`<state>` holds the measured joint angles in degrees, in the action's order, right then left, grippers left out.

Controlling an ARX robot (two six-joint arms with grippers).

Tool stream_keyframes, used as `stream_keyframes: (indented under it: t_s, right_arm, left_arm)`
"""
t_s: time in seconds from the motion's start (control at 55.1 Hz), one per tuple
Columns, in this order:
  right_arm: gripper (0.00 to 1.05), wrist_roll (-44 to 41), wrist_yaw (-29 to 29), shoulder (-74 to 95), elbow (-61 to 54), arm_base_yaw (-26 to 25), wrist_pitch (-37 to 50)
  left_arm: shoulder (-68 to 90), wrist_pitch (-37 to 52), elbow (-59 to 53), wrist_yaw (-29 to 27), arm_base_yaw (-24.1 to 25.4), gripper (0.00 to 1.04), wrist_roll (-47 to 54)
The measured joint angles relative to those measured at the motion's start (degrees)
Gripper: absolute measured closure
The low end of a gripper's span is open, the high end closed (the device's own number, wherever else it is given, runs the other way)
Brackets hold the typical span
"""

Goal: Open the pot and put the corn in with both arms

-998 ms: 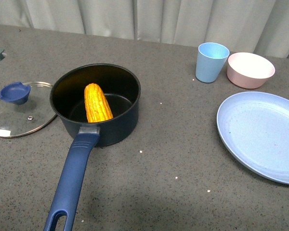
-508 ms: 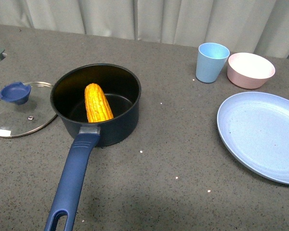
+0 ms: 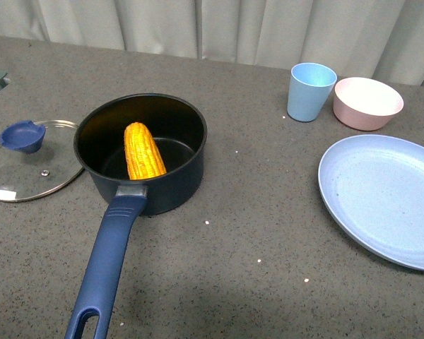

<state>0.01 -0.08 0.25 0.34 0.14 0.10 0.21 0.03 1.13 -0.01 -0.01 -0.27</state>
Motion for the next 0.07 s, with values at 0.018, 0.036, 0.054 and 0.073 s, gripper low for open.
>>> stream_keyframes:
  t_s: [0.018, 0.036, 0.054, 0.073]
  right_arm:
    - [0.09, 0.0, 0.0, 0.0, 0.0, 0.0, 0.0]
    - [0.09, 0.0, 0.0, 0.0, 0.0, 0.0, 0.0]
    - [0.09, 0.0, 0.0, 0.0, 0.0, 0.0, 0.0]
    - [0.09, 0.0, 0.0, 0.0, 0.0, 0.0, 0.0]
  left_arm:
    - [0.0, 0.0, 0.0, 0.0, 0.0, 0.06, 0.0]
    - [0.0, 0.0, 0.0, 0.0, 0.0, 0.06, 0.0]
    - [0.0, 0.0, 0.0, 0.0, 0.0, 0.06, 0.0]
    - [0.0, 0.0, 0.0, 0.0, 0.0, 0.06, 0.0]
